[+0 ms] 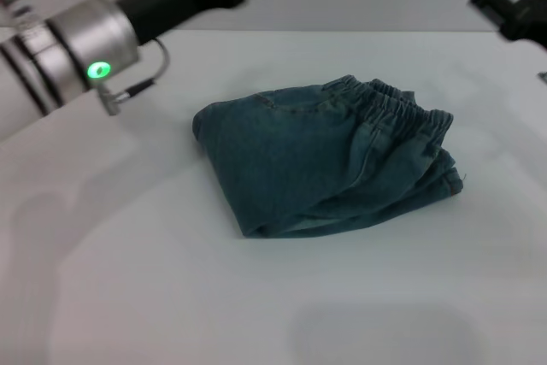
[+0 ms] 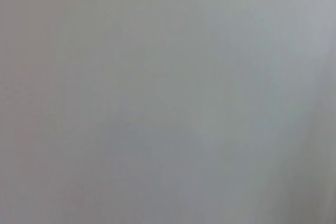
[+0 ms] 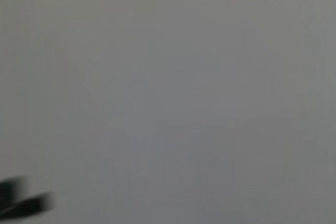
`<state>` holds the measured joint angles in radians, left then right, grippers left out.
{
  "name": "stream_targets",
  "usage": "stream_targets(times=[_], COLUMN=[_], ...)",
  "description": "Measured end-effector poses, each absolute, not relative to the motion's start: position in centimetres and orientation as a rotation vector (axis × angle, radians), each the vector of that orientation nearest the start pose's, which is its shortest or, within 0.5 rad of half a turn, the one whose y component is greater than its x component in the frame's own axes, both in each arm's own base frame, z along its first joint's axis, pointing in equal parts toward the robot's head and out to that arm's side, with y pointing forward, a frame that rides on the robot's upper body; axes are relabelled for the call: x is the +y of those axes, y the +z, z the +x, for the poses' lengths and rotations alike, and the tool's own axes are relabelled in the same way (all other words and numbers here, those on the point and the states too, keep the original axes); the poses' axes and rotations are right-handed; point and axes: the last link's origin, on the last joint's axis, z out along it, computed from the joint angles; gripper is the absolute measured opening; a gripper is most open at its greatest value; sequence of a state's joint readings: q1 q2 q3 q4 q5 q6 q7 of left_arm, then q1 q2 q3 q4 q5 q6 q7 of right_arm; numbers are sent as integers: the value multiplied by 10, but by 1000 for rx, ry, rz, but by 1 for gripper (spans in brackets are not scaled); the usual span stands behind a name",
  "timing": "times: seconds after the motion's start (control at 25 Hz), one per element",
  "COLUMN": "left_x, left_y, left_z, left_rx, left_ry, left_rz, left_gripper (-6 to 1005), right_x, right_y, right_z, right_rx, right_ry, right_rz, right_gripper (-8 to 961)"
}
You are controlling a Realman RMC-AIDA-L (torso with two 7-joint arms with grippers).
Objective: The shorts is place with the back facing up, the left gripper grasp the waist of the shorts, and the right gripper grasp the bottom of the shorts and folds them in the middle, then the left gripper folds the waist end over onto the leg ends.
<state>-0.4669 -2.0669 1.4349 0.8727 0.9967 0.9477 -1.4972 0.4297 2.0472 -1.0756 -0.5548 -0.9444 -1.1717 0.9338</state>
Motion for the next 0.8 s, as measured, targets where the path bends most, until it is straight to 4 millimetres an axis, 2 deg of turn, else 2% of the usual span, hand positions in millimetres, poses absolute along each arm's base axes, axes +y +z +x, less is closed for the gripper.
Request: stream_targets(times=[0.04,0.12,0.16,0.2,0.28,0.32,0.36,0.4,0.56,0.68,0.8], left_x=[391,386,386,379,374,372,368,368,365,362,358], left_y=[-2,14,14,29,39,41,47,47,47,46,45], left_z=[-161,-179,-179,-197,-210,-216,-226,-226,-234,-239,-242], left_rx=[-718,-636,-636,-584,-562,-562,-564,-564,-568,-563,-565], left_ry=[-1164,-1238,-1238,-1291,-1330,-1343,-1362,-1362,-1351,-1337,-1337], left_rz=[-2281,-2143,-2143,-2009,-1920,-1890,-1842,-1842,-1824,-1819,-1817], left_gripper=[829,839,844,849,859,859,859,859,859,859,859], right_x=[373,371,369,368,368,367,365,365,364,361,355], right_y=[39,36,34,33,31,30,28,28,16,-1,-22], right_z=[253,239,232,226,212,205,188,188,157,140,132], right_rx=[410,387,391,391,406,421,446,446,495,519,558], right_ry=[1015,1001,979,961,908,874,791,791,606,453,280], right_rz=[-2070,-2214,-2311,-2384,-2547,-2642,-2842,-2842,-3144,-3280,-3363], right_gripper=[642,642,642,642,642,642,642,642,642,642,641])
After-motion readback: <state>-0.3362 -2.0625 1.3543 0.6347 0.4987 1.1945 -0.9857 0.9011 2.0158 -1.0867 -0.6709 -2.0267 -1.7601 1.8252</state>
